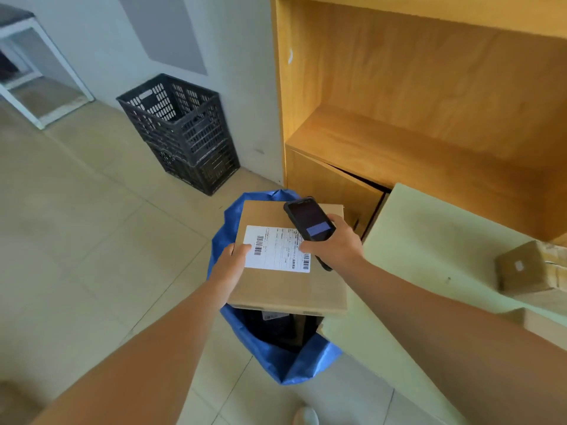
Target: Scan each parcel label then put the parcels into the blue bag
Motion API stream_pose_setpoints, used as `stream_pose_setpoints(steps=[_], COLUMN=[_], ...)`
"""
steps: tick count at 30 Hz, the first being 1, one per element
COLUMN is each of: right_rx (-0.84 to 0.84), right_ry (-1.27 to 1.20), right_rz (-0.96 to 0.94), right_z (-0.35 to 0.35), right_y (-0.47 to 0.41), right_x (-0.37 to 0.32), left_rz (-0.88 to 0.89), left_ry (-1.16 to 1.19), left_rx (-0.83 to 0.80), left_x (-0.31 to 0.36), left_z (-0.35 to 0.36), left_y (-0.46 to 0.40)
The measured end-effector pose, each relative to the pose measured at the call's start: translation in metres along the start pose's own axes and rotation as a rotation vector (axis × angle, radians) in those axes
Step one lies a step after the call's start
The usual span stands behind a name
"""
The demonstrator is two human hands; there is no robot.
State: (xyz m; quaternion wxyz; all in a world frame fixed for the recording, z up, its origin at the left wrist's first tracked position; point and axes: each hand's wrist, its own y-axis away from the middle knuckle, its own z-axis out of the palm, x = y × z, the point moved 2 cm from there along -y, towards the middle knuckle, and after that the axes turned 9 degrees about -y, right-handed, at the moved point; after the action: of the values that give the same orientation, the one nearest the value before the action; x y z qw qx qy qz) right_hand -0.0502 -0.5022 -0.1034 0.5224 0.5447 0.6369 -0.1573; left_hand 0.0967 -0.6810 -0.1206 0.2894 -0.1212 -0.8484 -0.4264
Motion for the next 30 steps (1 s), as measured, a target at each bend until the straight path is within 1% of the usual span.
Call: stream_pose_setpoints(steps=[6, 11, 15, 17, 20, 22, 25, 30], right_rx=[-0.038, -0.061, -0.072, -0.06, -0.054, -0.075, -0.114, -0.1], right_ry=[0.086, 0.089, 0.151, 0.198, 0.266, 0.315, 0.39, 0.424], right_rz=[0.005, 0.03, 0.075, 0.114, 0.126, 0.111, 0.059, 0.01], right_z=[0.051, 0.067, 0.076, 0.08, 0.082, 0.08, 0.073, 0.049], right_y=[-0.032, -0.056, -0.07, -0.072, -0.069, -0.066, -0.063, -0.055], right_x=[0.012, 0.021, 0.042, 0.053, 0.068, 0.076, 0.078, 0.053], left_rz=[-0.051, -0.088, -0.12, -0.073, 0.083, 0.137, 0.185, 0.213], left_ry=[-0.014, -0.021, -0.036, -0.113, -0.272, -0.33, -0.337, -0.3], left_rx=[0.043, 0.083, 0.121, 0.189, 0.27, 0.26, 0.234, 0.207], left_x=[-0.029, -0.049, -0.062, -0.067, -0.069, -0.062, -0.047, -0.018], left_z=[-0.007, -0.001, 0.022, 0.034, 0.045, 0.052, 0.056, 0.056], left_y=[-0.037, -0.073, -0.093, -0.096, -0.097, -0.096, -0.093, -0.083])
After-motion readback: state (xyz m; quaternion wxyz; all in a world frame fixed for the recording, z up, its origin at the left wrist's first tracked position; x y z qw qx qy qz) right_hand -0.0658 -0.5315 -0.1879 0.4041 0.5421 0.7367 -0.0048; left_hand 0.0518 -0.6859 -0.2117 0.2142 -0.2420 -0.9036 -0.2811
